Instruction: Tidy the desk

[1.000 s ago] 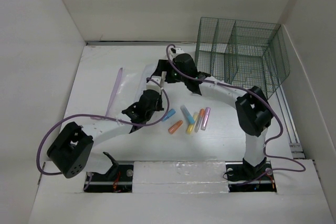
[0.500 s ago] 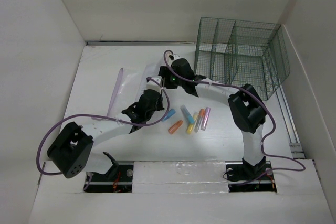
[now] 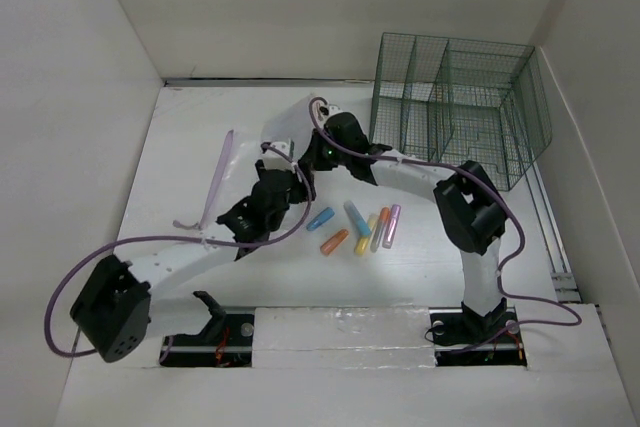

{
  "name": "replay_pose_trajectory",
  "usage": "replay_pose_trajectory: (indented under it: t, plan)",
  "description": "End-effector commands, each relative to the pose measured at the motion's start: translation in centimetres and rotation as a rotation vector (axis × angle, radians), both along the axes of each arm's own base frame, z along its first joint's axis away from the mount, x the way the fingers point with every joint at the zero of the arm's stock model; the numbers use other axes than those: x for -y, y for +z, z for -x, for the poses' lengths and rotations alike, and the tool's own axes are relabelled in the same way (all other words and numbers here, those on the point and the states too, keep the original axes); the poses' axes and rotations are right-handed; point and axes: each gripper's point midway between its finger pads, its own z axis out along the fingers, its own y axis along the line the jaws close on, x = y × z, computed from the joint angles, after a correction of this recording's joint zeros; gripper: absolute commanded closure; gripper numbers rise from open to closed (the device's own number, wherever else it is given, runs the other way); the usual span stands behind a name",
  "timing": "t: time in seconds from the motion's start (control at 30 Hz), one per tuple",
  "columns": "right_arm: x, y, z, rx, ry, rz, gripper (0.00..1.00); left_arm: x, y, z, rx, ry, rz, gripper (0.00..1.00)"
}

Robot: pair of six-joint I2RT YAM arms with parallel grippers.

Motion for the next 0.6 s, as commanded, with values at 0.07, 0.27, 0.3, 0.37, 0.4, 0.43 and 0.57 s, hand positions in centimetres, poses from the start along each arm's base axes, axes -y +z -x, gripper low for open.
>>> replay_pose_trajectory:
  t: [0.07, 0.27, 0.3, 0.37, 0.4, 0.43, 0.57]
  plan:
    - [-1.1, 13.9, -1.1, 0.268, 0.052, -0.135, 1.0, -3.5, 9.5, 0.6, 0.199, 0.158, 0.229, 0.35]
    - [2.8, 23.3, 0.1, 0.409, 0.074, -0.206, 1.0, -5.3, 13.9, 3.1, 0.283, 0.155, 0.393, 0.36]
    - [3.6, 23.4, 0.5, 0.392, 0.083, -0.192, 1.0, -5.3, 14.0, 3.3, 0.282, 0.144, 0.401, 0.36]
    - [6.5, 26.3, 0.7, 0.445, 0.053, -0.196, 1.0, -4.8, 14.1, 3.7, 0.268, 0.11, 0.422, 0.38]
    - [7.7, 26.5, 0.9, 0.438, 0.042, -0.176, 1.0, -4.5, 14.0, 3.8, 0.261, 0.096, 0.426, 0.38]
    - [9.6, 27.1, 0.4, 0.448, 0.003, -0.159, 1.0, -3.9, 13.7, 4.1, 0.248, 0.063, 0.431, 0.38]
    - [16.8, 31.6, 1.5, 0.538, -0.139, -0.122, 1.0, -2.4, 12.9, 4.7, 0.224, -0.019, 0.459, 0.4]
